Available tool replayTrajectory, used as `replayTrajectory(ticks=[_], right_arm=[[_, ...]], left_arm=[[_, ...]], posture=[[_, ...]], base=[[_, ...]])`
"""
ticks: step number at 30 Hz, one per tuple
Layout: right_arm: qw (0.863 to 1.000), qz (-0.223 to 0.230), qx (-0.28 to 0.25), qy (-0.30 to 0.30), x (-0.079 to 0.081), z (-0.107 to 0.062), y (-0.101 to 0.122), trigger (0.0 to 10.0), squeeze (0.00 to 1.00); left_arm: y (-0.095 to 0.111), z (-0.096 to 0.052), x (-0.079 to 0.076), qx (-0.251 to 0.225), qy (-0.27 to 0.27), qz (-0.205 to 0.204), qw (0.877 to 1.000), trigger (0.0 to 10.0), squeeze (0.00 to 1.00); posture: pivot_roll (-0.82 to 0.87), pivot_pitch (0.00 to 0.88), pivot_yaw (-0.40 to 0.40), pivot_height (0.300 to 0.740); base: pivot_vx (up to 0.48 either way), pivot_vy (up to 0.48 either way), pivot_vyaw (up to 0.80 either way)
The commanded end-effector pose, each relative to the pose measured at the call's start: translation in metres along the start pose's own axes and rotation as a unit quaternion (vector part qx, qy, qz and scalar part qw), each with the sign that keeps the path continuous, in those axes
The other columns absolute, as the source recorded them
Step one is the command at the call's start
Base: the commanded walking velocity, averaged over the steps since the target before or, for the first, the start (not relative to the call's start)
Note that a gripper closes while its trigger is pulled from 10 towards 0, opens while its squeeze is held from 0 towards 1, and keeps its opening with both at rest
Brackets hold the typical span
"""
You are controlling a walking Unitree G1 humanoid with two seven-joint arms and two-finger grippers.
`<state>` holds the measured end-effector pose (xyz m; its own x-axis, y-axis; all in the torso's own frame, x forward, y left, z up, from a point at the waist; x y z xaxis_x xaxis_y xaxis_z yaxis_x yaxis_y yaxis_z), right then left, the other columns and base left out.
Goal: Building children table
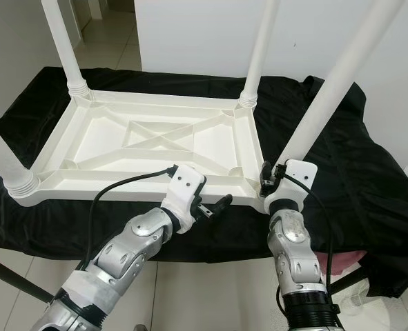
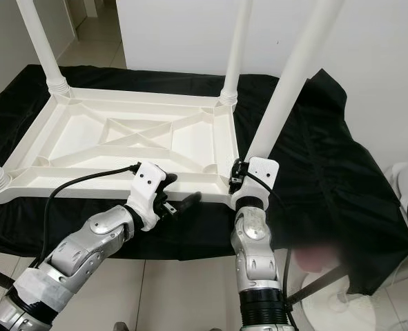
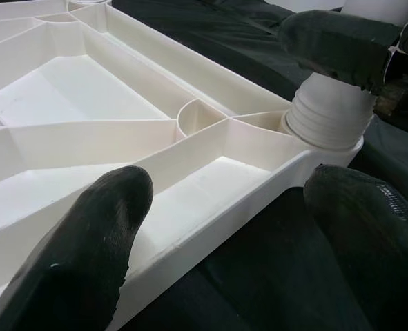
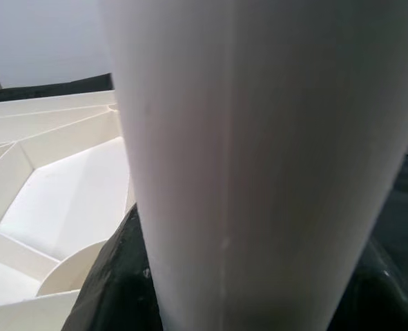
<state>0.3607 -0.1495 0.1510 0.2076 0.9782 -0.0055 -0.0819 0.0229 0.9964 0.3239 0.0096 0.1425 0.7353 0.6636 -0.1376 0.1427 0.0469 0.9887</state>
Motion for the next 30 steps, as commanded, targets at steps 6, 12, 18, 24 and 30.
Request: replayTrajectory(ticks=[6, 12, 18, 24, 30], right_arm=[[0.999, 0.019, 0.035, -0.004, -0.011, -0.007, -0.019, 10.0, 1.00], [0.998, 0.011, 0.006, 0.057, -0.010, -0.002, -0.009, 10.0, 1.00], [0.991, -0.010, -0.008, 0.130, -0.011, 0.000, -0.006, 10.0, 0.00], [0.981, -0.037, -0.027, 0.189, -0.011, 0.002, -0.004, 10.0, 0.00], [0.969, -0.053, -0.046, 0.235, -0.010, 0.001, -0.002, 10.0, 0.00]], left_arm=[[-0.001, -0.007, -0.017, 0.014, -0.088, 0.013, 0.996, 10.0, 0.00], [0.003, -0.006, -0.015, 0.007, -0.082, 0.017, 0.996, 10.0, 0.00], [0.005, -0.005, -0.015, 0.002, -0.078, 0.020, 0.997, 10.0, 0.00], [0.003, -0.005, -0.019, 0.000, -0.079, 0.019, 0.997, 10.0, 0.00], [-0.001, -0.004, -0.024, -0.003, -0.084, 0.020, 0.996, 10.0, 0.00]], posture=[[-0.02, 0.086, 0.011, 0.740], [-0.02, 0.082, -0.004, 0.740], [-0.02, 0.077, -0.016, 0.740], [-0.01, 0.071, -0.025, 0.740], [-0.01, 0.060, -0.030, 0.740]], base=[[0.000, 0.000, 0.00], [0.000, 0.000, 0.00], [0.000, 0.000, 0.00], [0.000, 0.000, 0.00], [0.000, 0.000, 0.00]])
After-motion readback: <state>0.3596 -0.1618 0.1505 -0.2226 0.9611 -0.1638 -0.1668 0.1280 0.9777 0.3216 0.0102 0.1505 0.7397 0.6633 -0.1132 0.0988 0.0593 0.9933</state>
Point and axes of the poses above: a point about 5 cm out from each wrist's last joint towards the gripper, its own z axis pointing out of the wrist towards the gripper, its own y axis along the axis of the wrist's last joint, x = y × z, the point moved 6 cm from there along z, pointing out of the wrist towards the gripper, and after that the axes turned 8 degrees about -z, right-handed, at the moved point
